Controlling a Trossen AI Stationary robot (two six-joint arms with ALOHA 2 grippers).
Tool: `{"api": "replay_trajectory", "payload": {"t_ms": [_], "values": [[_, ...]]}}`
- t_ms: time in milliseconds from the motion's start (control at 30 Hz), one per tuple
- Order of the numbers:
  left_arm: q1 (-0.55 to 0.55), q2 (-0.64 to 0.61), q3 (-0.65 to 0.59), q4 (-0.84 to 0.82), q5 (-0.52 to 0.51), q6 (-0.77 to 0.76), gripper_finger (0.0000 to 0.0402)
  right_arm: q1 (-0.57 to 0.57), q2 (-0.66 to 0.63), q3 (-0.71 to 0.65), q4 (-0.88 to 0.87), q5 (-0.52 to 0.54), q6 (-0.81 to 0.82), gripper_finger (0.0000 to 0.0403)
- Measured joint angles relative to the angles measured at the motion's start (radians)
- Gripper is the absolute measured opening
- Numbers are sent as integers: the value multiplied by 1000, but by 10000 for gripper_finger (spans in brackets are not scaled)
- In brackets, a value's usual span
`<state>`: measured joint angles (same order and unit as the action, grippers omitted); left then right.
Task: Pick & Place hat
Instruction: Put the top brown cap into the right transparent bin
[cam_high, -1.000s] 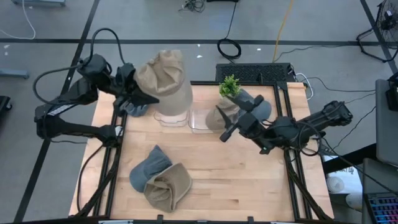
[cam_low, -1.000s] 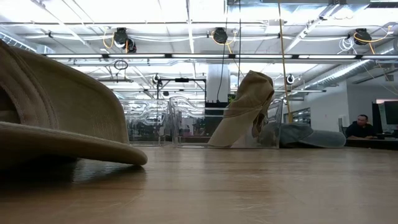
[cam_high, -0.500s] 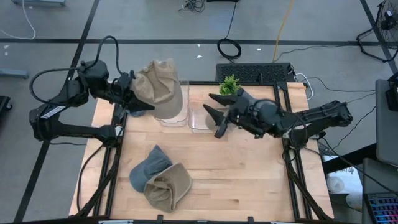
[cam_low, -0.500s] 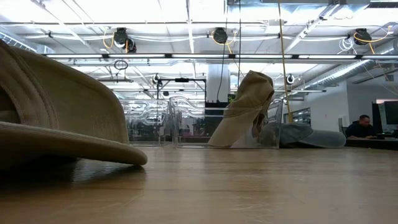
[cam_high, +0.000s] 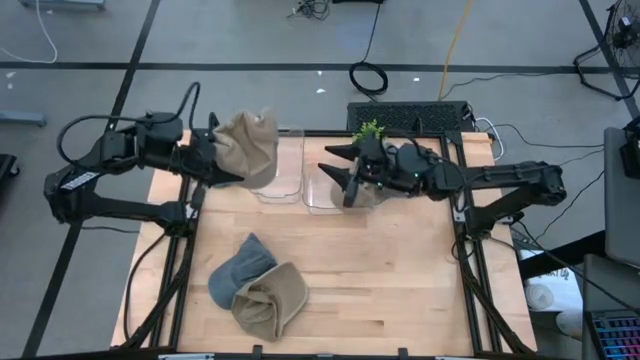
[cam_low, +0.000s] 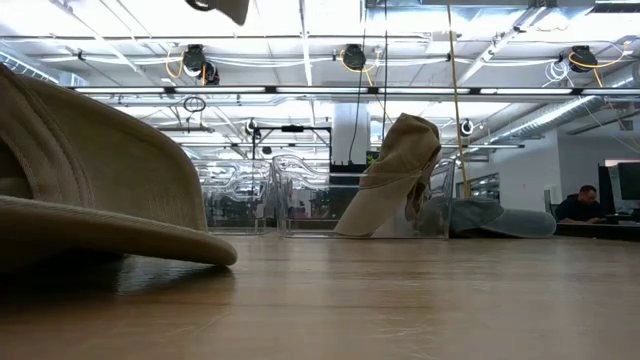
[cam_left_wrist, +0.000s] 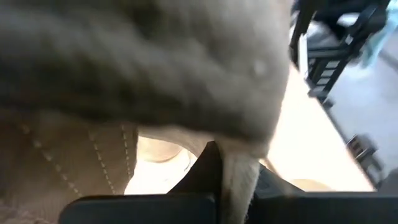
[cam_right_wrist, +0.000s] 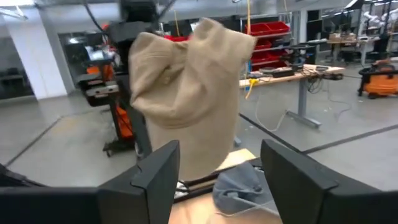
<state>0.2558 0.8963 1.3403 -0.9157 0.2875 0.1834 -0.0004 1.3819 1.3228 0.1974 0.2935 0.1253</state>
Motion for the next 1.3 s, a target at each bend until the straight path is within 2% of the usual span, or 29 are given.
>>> {"api": "replay_trajectory", "payload": {"t_ms": [200,367,600,700,900,1100,1300], "values": [[-44,0,0,-31,-103,75,8,-60,0,0,7,-48,10,230],[-77,33,0,-25,-113,92,8,-111,1,46,-81,-190,115,240],[-125,125,0,-25,-134,102,8,-130,1,141,-192,-224,74,247],[-148,167,7,-33,-150,100,8,-146,0,196,-267,-270,73,247],[-174,275,115,-101,-203,101,8,-154,0,224,-327,-300,75,247],[-180,379,234,-137,-203,119,8,-165,0,225,-379,-370,98,247],[-205,467,304,-168,-202,130,8,-165,-3,225,-400,-375,91,247]]}}
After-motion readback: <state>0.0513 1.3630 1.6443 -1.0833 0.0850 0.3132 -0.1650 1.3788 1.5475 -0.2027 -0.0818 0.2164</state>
